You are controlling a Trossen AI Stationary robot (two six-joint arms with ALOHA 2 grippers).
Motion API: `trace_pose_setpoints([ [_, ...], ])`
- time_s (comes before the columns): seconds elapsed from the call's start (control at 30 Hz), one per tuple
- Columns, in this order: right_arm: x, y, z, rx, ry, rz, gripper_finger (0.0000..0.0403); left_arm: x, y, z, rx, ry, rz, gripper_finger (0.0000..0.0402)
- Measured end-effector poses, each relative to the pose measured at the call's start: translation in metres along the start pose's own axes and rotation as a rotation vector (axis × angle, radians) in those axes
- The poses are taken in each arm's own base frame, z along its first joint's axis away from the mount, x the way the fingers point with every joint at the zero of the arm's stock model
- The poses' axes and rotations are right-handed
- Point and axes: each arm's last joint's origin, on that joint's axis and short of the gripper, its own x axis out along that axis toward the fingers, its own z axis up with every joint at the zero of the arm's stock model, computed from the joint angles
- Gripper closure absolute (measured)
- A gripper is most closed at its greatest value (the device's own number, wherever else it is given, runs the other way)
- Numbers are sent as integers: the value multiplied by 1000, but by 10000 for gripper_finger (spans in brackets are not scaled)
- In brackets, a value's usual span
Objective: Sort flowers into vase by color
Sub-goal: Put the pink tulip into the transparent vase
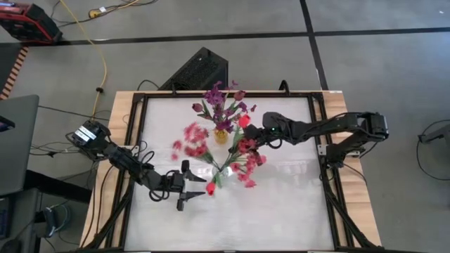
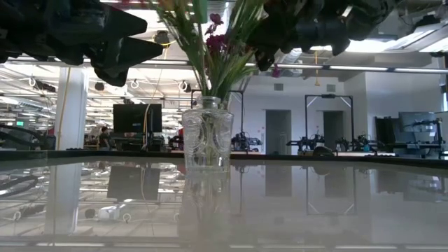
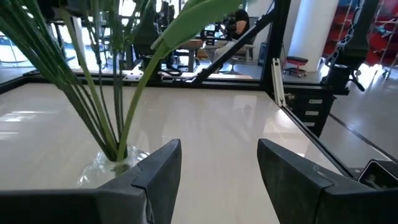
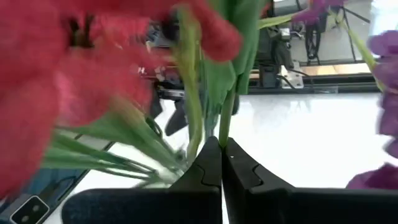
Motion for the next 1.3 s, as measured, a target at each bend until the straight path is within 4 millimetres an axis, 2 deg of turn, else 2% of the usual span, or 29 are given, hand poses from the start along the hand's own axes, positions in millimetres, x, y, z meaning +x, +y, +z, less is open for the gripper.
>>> trace_pose_setpoints([
  [0.27,3,1,-3,-2,16,7,382,1,2,-2,9,17,16,200],
  [0.4,6,3,3,-3,18,14,382,3,11,-11,-13,105,94,200],
  [0.57,9,6,11,-14,46,24,382,6,22,-14,-37,125,179,200],
  [0.87,10,7,11,-16,55,25,382,8,30,-19,-22,152,265,200],
  [1.1,10,7,11,-15,57,22,382,36,20,-41,16,217,287,198],
  [1.3,10,8,11,-7,56,23,382,51,15,-44,73,217,317,198],
])
